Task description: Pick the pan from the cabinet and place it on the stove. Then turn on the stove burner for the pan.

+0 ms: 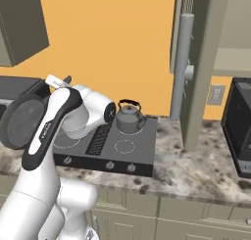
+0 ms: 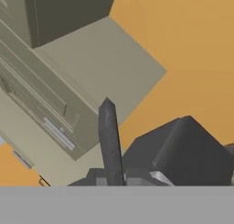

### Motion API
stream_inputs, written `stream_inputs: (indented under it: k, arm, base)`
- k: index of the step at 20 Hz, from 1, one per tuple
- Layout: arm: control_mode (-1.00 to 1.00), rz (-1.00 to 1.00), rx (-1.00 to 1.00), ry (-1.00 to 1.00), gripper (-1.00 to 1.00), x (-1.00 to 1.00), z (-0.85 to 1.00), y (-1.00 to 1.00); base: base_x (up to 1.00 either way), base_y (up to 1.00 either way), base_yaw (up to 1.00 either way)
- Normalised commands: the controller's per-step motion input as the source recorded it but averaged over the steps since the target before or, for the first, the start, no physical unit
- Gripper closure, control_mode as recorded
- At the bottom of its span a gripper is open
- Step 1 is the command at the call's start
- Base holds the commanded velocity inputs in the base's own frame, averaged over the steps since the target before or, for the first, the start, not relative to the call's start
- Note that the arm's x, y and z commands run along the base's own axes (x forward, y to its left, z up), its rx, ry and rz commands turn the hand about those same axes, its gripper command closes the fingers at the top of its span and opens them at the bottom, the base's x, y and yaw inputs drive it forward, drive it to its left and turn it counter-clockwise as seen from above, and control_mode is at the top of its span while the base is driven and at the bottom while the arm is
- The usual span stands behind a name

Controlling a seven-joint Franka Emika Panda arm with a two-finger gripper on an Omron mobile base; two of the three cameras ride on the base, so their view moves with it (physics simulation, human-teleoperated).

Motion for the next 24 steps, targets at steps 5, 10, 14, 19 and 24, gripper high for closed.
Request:
stream_inputs:
  k: [5, 10, 14, 19, 24]
  arm:
    - [1.0, 0.0, 0.0, 0.0, 1.0, 0.0, 0.0, 0.0]
    - [1.0, 0.0, 0.0, 0.0, 1.0, 0.0, 0.0, 0.0]
    - [1.0, 0.0, 0.0, 0.0, 1.0, 0.0, 0.0, 0.0]
    - [1.0, 0.0, 0.0, 0.0, 1.0, 0.0, 0.0, 0.0]
    - [-1.0, -0.02, 0.02, 0.02, 1.0, 0.32, -0.17, 0.0]
  base:
    - [0.29, 0.05, 0.1]
    - [0.26, 0.22, 0.09]
    - [0.27, 0.14, 0.07]
    - [0.08, 0.01, 0.03]
    - [0.0, 0.0, 0.0]
